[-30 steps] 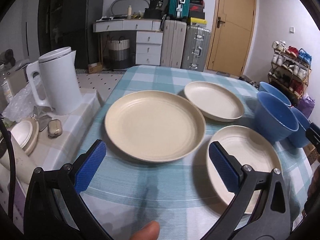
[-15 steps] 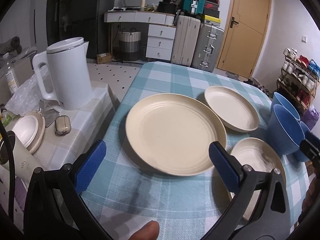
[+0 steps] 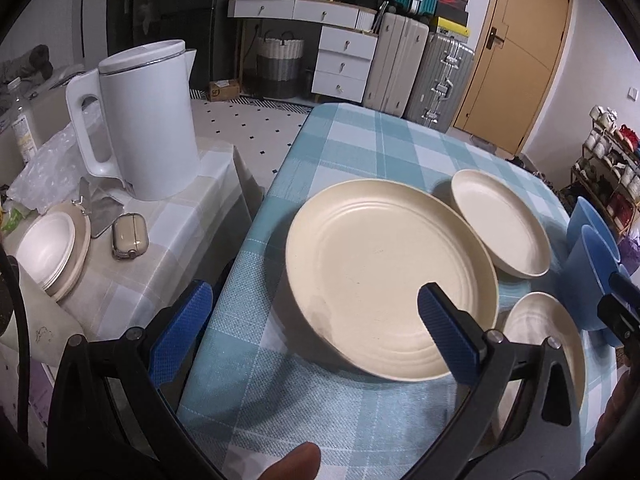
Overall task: Organize plates and bowls
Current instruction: 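Move the right tool toward the nearest cream plate and lower it to the rim, then close the right gripper on the cream plate rim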
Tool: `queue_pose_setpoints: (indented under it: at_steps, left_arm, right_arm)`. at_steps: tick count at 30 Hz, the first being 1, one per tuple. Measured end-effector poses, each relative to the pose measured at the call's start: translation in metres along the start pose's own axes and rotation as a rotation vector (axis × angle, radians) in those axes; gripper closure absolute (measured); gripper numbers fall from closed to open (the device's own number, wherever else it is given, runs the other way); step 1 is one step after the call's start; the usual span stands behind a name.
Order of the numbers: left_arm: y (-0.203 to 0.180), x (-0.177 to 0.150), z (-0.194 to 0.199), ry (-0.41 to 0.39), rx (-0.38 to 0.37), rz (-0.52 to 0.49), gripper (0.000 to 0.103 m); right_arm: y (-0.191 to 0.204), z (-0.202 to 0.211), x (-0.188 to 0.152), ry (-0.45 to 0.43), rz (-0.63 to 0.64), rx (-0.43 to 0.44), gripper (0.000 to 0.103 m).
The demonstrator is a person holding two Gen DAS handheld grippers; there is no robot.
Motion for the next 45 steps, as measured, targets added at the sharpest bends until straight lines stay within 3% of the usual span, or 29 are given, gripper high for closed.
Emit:
queue_pose_setpoints:
  at_steps: [19,30,39,41,45]
  left_arm:
    - [0.013,0.005,-0.039,0.089,0.032,-0.008,0.0]
    - [0.013,0.009,-0.055,0.139,0.038,-0.01,0.001]
    - [0.009,0.01,-0.067,0.173,0.001,-0.018,0.034]
    - [0.007,0.01,-0.068,0.171,0.0,-0.022,0.037]
    - [0.006,0.011,-0.068,0.172,-0.018,-0.026,0.049]
  right_arm:
    - [0.016,-0.069,0.017,0.095,0.016,0.025,0.001]
    - [0.029,-0.105,0.017,0.179,0.03,0.088,0.009]
    - [0.031,-0.138,0.009,0.274,-0.021,0.141,0.025]
    - [0.031,-0.144,0.01,0.286,-0.033,0.151,0.028]
    - [0.035,-0.153,0.01,0.304,-0.025,0.144,0.04]
Point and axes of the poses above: each gripper's, at about its wrist camera, not at the fingertips, and z roughly against the way its jaws point, y to its left, x to its top, the point moved 1 cm from there along -z, roughly the way its jaws point
